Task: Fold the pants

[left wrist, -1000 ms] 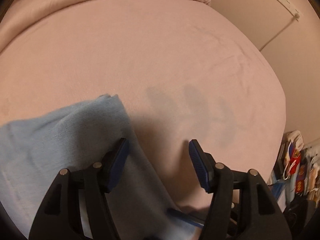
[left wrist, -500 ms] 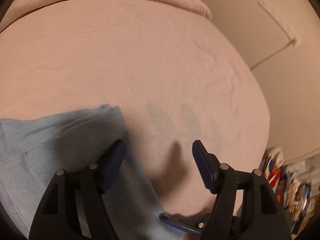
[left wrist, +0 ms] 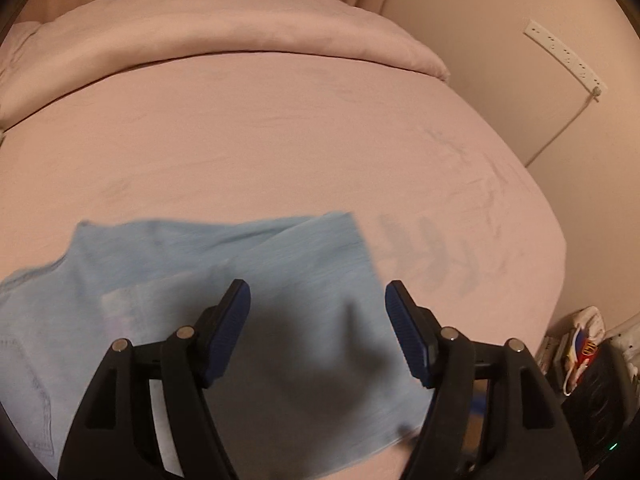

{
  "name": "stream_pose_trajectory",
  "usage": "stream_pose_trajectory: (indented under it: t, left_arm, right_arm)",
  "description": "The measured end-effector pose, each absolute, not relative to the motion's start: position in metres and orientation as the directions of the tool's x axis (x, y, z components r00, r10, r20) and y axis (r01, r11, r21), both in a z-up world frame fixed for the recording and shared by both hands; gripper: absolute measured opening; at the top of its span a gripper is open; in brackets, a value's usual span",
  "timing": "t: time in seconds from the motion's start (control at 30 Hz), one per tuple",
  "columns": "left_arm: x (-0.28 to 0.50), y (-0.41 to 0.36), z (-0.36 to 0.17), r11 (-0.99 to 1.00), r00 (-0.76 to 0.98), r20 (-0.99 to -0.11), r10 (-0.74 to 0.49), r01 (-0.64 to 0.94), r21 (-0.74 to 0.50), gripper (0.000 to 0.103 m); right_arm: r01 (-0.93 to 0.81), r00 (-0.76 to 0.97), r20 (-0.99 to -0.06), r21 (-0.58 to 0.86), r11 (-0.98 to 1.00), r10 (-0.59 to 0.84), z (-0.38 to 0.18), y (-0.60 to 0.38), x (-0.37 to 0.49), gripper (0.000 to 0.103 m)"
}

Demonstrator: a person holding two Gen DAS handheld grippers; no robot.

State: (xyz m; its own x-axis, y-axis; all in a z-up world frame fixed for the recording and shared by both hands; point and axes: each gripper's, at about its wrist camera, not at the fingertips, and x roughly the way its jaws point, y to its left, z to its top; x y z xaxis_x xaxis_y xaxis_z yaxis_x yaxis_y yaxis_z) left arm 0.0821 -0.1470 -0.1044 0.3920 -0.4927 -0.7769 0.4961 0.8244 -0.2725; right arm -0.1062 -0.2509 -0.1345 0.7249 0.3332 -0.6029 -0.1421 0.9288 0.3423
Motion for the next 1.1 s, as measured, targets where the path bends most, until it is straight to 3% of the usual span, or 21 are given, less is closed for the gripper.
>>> stream_pose_trajectory:
  t: [0.17,0.33,0.6,0.77,0.9,0.97,1.1]
  left_arm:
    - [0.082,-0.129,-0.138,0.867,0.368,-0.832,-0.416,0.438,-0.239,0.07]
    - [0.08,-0.121,-0.145,0.858,0.372,-0.816,-0.443,0.441,-0.265,0.073]
    - [0.073,-0.114,-0.134,0.858,0.388,-0.805,-0.449,0.439,-0.267,0.073]
    - [0.055,-0.099,-0.124,0.843,0.422,-0.765,-0.486,0.459,-0.282,0.073]
    - [0.048,-0.095,-0.132,0.857,0.423,-0.791,-0.443,0.458,-0.235,0.073]
    - [0.048,-0.091,-0.143,0.868,0.403,-0.814,-0.419,0.441,-0.228,0.073]
    - [0.036,-0.082,-0.146,0.858,0.418,-0.803,-0.424,0.471,-0.208,0.073]
  right_arm:
    - [-0.157,0.736,-0.606,0.278,0.947,0.3,-0.129,-0.238,-0.087,0.043]
    - [-0.152,0.702,-0.666,0.204,0.967,0.251,-0.143,-0.222,-0.083,0.044]
    - [-0.131,0.677,-0.694,0.213,0.968,0.244,-0.125,-0.228,-0.103,0.045]
    - [-0.123,0.72,-0.638,0.27,0.955,0.273,-0.109,-0.233,-0.107,0.045]
    - [-0.134,0.714,-0.657,0.21,0.968,0.242,-0.112,-0.219,-0.082,0.045]
    - [-0.132,0.653,-0.721,0.193,0.972,0.232,-0.127,-0.208,-0.068,0.045]
    - [-0.134,0.663,-0.735,0.073,0.988,0.145,-0.132,-0.188,-0.071,0.051]
